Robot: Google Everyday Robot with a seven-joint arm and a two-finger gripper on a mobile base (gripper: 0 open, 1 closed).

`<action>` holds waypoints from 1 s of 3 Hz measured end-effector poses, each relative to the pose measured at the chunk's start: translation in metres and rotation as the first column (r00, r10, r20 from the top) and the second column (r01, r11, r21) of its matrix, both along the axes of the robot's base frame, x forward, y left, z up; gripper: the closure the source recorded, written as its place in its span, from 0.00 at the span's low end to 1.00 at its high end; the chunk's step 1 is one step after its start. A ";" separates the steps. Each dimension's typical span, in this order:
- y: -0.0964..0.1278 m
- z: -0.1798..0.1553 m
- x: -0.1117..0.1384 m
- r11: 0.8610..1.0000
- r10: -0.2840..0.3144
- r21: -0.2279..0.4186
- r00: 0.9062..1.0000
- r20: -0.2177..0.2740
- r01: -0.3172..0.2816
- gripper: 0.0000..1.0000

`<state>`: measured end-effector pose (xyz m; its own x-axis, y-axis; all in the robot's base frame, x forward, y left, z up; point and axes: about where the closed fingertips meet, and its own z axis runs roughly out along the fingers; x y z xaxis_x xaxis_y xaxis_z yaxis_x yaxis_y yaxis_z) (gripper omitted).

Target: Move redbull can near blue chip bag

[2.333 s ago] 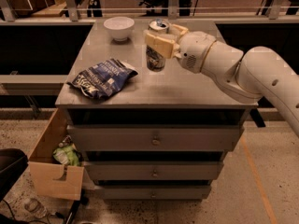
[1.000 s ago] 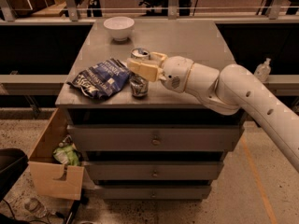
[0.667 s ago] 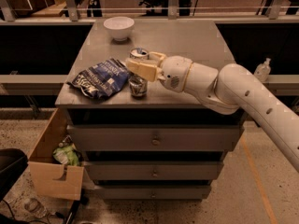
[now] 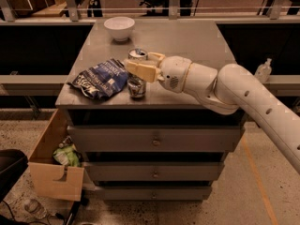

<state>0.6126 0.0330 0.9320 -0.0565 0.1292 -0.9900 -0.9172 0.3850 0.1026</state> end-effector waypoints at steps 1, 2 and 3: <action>0.003 0.001 -0.001 1.000 0.006 0.000 1.000 0.001 -0.006 0.05; 0.005 0.001 -0.002 1.000 0.008 0.000 1.000 0.002 -0.008 0.00; 0.005 0.001 -0.002 1.000 0.008 0.000 1.000 0.002 -0.008 0.00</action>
Offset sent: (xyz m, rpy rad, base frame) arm -0.0007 0.0021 0.0006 -0.0002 -0.0008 0.0036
